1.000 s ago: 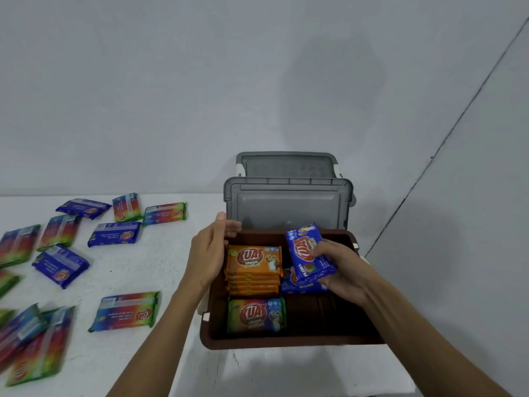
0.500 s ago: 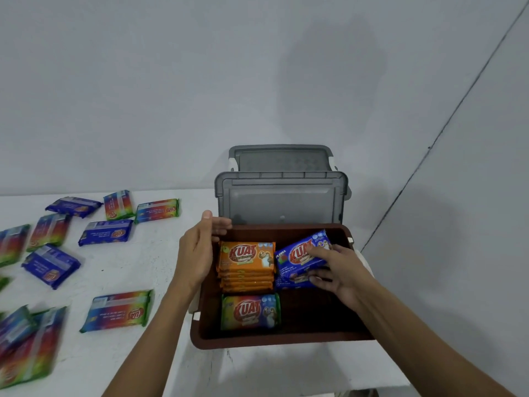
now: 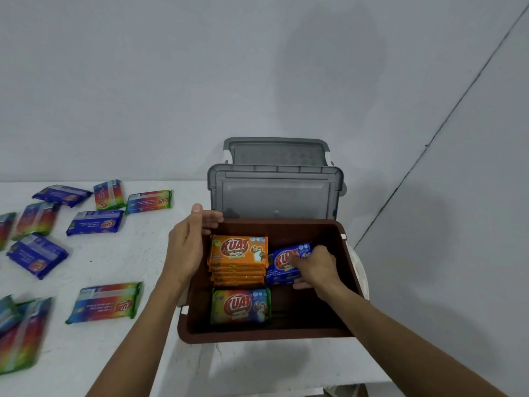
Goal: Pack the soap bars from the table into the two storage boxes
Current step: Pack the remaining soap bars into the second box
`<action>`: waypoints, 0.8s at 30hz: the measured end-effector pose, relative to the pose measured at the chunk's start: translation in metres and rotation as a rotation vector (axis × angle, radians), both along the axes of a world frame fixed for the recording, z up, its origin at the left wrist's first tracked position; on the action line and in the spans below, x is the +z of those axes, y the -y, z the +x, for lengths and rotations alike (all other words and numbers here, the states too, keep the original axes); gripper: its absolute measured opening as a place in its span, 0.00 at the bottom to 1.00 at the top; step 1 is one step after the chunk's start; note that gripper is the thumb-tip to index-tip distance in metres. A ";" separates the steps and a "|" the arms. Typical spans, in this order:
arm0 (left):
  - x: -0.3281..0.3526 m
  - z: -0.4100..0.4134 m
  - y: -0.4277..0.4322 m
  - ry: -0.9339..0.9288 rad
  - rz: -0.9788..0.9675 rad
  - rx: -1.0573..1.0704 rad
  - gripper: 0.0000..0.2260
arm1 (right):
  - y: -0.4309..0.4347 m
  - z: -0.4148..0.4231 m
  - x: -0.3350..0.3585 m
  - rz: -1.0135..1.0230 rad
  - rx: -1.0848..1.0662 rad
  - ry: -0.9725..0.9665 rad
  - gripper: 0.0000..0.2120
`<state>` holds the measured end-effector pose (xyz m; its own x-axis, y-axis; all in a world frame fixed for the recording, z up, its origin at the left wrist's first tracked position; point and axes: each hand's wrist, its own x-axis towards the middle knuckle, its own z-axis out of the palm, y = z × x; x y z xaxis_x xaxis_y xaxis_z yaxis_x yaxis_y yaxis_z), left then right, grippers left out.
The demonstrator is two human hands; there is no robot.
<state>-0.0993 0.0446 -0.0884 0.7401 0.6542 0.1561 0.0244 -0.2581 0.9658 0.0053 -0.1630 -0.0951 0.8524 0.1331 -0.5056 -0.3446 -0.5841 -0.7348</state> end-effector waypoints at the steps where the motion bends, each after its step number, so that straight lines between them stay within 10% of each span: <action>1: 0.000 0.000 0.000 0.004 -0.001 0.001 0.24 | -0.001 0.001 0.001 -0.079 0.058 0.033 0.15; 7: -0.002 -0.001 0.000 0.013 0.000 -0.012 0.25 | -0.003 0.005 0.004 -0.406 0.258 0.198 0.26; 24: 0.018 -0.024 -0.009 -0.007 -0.113 -0.060 0.19 | 0.000 -0.014 0.048 -0.365 0.464 0.543 0.19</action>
